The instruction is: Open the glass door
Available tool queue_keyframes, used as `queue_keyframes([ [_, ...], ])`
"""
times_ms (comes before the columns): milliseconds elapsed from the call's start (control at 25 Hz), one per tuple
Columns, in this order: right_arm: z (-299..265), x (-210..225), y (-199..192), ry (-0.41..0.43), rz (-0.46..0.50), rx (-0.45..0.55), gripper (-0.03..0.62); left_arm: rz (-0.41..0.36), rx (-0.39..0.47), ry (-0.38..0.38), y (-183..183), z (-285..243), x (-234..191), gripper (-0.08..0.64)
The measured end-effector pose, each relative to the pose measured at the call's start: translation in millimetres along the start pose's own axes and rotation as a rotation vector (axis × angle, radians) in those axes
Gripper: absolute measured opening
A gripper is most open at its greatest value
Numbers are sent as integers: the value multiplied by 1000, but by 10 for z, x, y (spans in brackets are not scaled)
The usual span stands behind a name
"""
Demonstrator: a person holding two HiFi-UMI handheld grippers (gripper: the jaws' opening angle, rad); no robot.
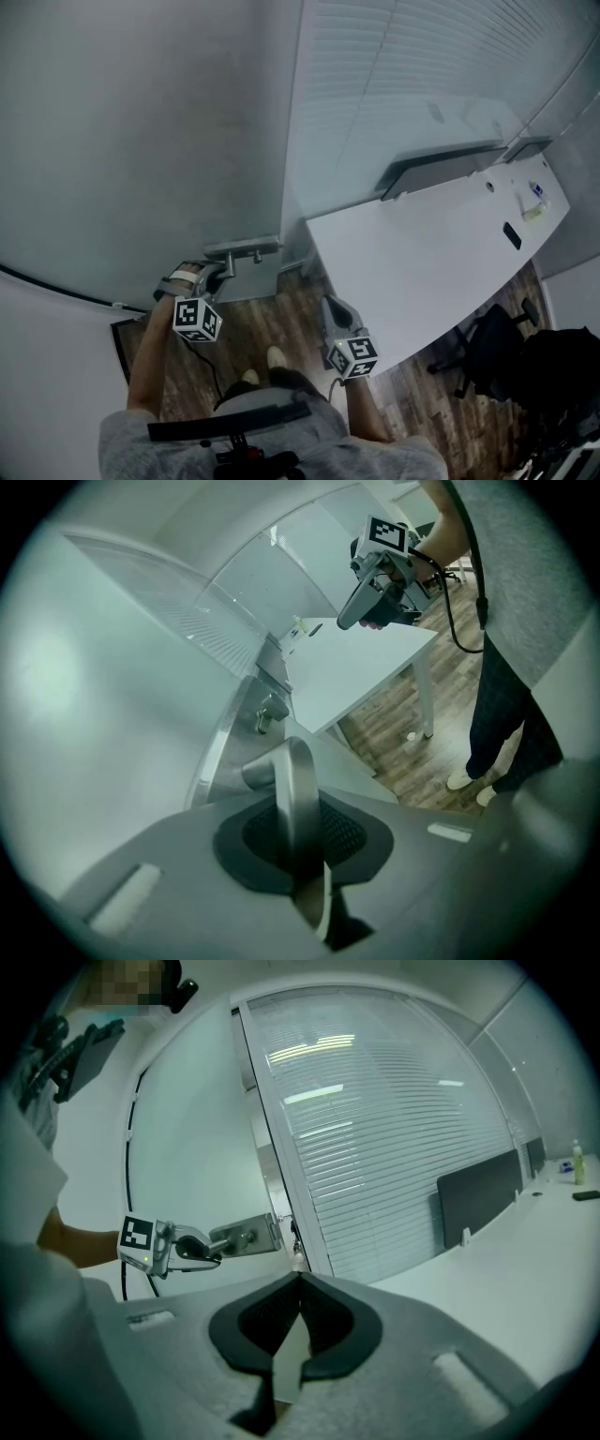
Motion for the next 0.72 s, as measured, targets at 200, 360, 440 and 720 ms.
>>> queue_keyframes([
  [200, 160, -72, -3, -42, -8, 23, 2, -11, 16, -9, 24, 47, 75, 31],
  [360, 310, -189, -39, -62, -6, 34, 2, -24, 29, -14, 67, 108, 139, 31],
  [440, 388, -252, -53, -75, -5, 39, 2, -30, 35, -17, 77, 146, 182, 31],
  [720, 730, -436, -97, -153, -15, 76, 2, -53, 59, -31, 123, 261, 315, 31],
])
Point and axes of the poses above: the fingertips, and each gripper's own axes: z backward along the fingers, x to its right, y out of its top, the point moved 1 cm from there along z, backward along the fingers, and after that the axes turned 1 degree about z, right-handed, at the moved point
